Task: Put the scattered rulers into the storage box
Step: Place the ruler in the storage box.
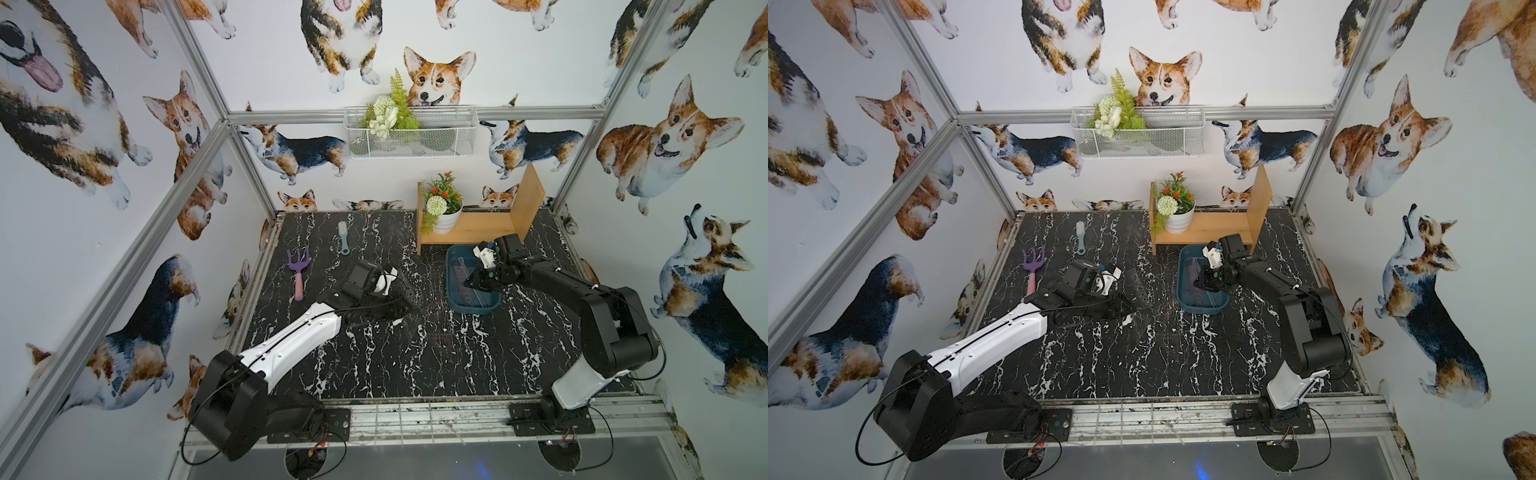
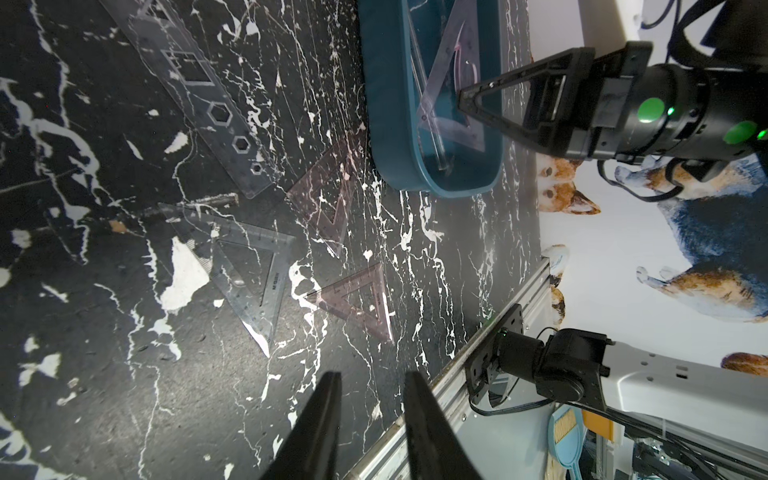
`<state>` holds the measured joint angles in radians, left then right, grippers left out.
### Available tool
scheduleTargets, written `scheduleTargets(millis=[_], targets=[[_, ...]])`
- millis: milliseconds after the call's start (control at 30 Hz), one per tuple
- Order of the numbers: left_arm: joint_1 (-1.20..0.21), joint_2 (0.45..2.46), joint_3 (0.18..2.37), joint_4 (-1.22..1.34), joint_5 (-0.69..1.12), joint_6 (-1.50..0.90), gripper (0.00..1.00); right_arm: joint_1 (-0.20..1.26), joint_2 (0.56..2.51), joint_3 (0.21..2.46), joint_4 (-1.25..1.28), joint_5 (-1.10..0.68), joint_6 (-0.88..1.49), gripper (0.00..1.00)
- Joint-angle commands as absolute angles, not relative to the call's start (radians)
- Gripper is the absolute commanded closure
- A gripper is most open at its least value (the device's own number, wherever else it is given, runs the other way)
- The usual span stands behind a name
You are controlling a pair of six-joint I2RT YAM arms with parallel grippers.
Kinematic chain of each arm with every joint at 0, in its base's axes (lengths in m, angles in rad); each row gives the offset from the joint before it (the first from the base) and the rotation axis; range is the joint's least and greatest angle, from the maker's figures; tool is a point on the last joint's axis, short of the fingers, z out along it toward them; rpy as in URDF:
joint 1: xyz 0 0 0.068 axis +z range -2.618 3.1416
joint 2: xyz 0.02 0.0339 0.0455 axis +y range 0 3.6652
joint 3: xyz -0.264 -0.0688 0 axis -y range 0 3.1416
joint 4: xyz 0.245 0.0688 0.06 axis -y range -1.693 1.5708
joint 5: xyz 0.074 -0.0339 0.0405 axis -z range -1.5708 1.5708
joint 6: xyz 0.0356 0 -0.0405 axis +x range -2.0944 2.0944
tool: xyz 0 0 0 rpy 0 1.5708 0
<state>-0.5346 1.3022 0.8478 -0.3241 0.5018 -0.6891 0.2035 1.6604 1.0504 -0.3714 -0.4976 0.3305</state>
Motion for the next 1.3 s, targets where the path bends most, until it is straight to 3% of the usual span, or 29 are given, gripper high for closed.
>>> scheduleTargets(millis=[0, 533, 667, 800, 900, 1267], targets=[[-0.534, 1.296, 0.842, -0.308, 0.497, -0.683, 0.68, 0.214, 1.684, 1.073, -0.397, -0.455, 0.311, 1.00], [-0.534, 1.304, 0.816, -0.285, 0.507, -0.682, 0.69, 0.235, 1.793, 1.146, -0.437, -0.412, 0.287, 0.96], [-0.533, 1.301, 0.815, -0.282, 0.508, -0.684, 0.68, 0.238, 1.781, 1.147, -0.438, -0.388, 0.288, 0.85], [-0.534, 1.298, 0.813, -0.284, 0.504, -0.684, 0.68, 0.240, 1.746, 1.152, -0.444, -0.357, 0.287, 0.53], [-0.534, 1.294, 0.814, -0.287, 0.497, -0.684, 0.68, 0.242, 1.694, 1.148, -0.440, -0.328, 0.284, 0.39], [-0.533, 1.284, 0.837, -0.368, 0.418, -0.661, 0.67, 0.285, 1.469, 1.162, -0.467, -0.211, 0.301, 0.40]])
